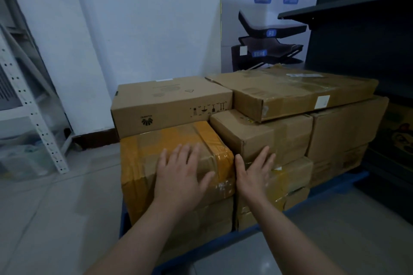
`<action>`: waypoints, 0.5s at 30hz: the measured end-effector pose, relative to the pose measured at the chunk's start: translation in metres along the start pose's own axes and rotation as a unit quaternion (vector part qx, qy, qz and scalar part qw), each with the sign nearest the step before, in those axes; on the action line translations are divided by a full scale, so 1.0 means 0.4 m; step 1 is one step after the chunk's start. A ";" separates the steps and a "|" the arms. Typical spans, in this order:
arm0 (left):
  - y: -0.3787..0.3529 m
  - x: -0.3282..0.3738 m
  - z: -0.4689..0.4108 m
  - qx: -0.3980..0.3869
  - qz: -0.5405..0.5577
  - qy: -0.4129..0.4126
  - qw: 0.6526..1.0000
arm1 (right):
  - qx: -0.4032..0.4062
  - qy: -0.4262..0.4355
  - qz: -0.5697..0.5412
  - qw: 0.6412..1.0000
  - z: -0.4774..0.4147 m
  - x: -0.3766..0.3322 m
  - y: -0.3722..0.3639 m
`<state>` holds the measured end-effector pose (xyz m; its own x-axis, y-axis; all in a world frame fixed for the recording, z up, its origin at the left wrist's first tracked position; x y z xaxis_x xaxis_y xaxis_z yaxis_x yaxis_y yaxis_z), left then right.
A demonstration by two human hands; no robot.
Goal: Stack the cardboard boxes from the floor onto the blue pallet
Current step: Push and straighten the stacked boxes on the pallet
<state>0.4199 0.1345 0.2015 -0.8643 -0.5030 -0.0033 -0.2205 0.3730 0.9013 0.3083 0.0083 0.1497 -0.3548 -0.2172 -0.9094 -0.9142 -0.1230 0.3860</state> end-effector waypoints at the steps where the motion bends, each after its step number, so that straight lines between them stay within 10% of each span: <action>1: 0.011 -0.020 0.005 0.027 0.016 0.022 0.999 | 0.001 0.000 -0.003 1.000 0.002 -0.004 0.003; 5: 0.056 -0.144 0.028 0.090 0.104 0.224 0.965 | -0.006 0.009 -0.005 1.000 0.012 -0.016 0.013; 8: 0.053 -0.224 0.031 0.021 0.335 0.409 0.848 | -0.012 0.014 0.003 1.000 0.019 -0.021 0.004; 11: 0.038 -0.234 0.032 -0.043 0.561 0.435 0.703 | -0.007 0.011 -0.004 1.000 0.018 -0.024 -0.006; 15: -0.002 -0.242 0.022 -0.066 0.583 0.421 0.692 | 0.002 0.009 0.003 1.000 0.016 -0.022 -0.012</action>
<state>0.4998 0.1898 0.1971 0.1615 -0.2170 0.9627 0.4957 0.8614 0.1109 0.3147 0.0172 0.1549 -0.3559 -0.2346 -0.9046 -0.9132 -0.1184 0.3900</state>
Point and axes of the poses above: each hand's wrist, its own z-axis away from the middle knuckle, its own y-axis out of the back of the hand, x = y × z, the point moved 1 cm from there along -z, towards the middle knuckle, and after that the axes turned 2 degrees about y, right-handed, at the moved point
